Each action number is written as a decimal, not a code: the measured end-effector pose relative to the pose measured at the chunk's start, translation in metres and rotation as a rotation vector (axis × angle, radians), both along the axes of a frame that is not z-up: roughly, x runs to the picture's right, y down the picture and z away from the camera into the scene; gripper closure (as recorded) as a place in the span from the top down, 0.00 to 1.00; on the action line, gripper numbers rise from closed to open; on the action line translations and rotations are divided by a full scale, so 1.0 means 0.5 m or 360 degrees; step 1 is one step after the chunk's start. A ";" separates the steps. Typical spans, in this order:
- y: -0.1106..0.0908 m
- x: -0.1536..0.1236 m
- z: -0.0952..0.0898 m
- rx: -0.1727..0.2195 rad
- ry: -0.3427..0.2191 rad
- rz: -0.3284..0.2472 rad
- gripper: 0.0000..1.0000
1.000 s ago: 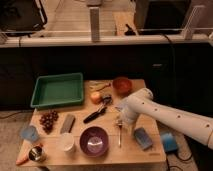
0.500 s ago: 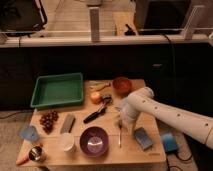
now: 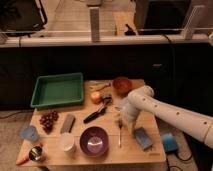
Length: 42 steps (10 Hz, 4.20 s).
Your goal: Place fork in table surface
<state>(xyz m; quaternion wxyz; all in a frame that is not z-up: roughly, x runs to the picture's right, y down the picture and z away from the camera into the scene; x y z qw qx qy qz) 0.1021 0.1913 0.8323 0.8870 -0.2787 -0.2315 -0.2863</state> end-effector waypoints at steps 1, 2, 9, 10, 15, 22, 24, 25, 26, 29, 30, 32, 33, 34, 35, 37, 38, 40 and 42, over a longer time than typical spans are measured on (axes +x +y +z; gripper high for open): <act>-0.002 0.001 0.002 -0.0003 0.0003 0.0003 0.80; -0.004 0.003 0.003 -0.0006 0.0006 0.0007 0.80; 0.037 -0.009 -0.003 0.0073 -0.0146 -0.0165 0.80; 0.039 -0.009 -0.004 0.0082 -0.0155 -0.0184 0.78; 0.050 -0.024 0.004 0.0077 -0.0191 -0.0352 0.32; 0.066 -0.050 -0.003 0.0062 -0.0402 -0.0635 0.16; 0.066 -0.049 -0.006 0.0055 -0.0401 -0.0637 0.20; 0.068 -0.052 -0.005 0.0052 -0.0414 -0.0659 0.20; 0.070 -0.056 -0.004 0.0044 -0.0436 -0.0695 0.20; 0.069 -0.057 -0.009 0.0039 -0.0440 -0.0696 0.20; 0.072 -0.057 -0.008 0.0030 -0.0440 -0.0712 0.27; 0.073 -0.058 -0.003 0.0019 -0.0437 -0.0744 0.43; 0.074 -0.056 -0.006 0.0023 -0.0439 -0.0752 0.54; 0.073 -0.057 -0.009 0.0019 -0.0443 -0.0755 0.65; 0.073 -0.057 -0.011 0.0014 -0.0444 -0.0756 0.72; 0.075 -0.056 -0.011 0.0010 -0.0443 -0.0759 0.79; 0.079 -0.058 -0.008 0.0006 -0.0435 -0.0771 0.79; 0.083 -0.062 -0.011 -0.0007 -0.0436 -0.0776 0.79; 0.082 -0.054 -0.012 -0.0010 -0.0424 -0.0780 0.79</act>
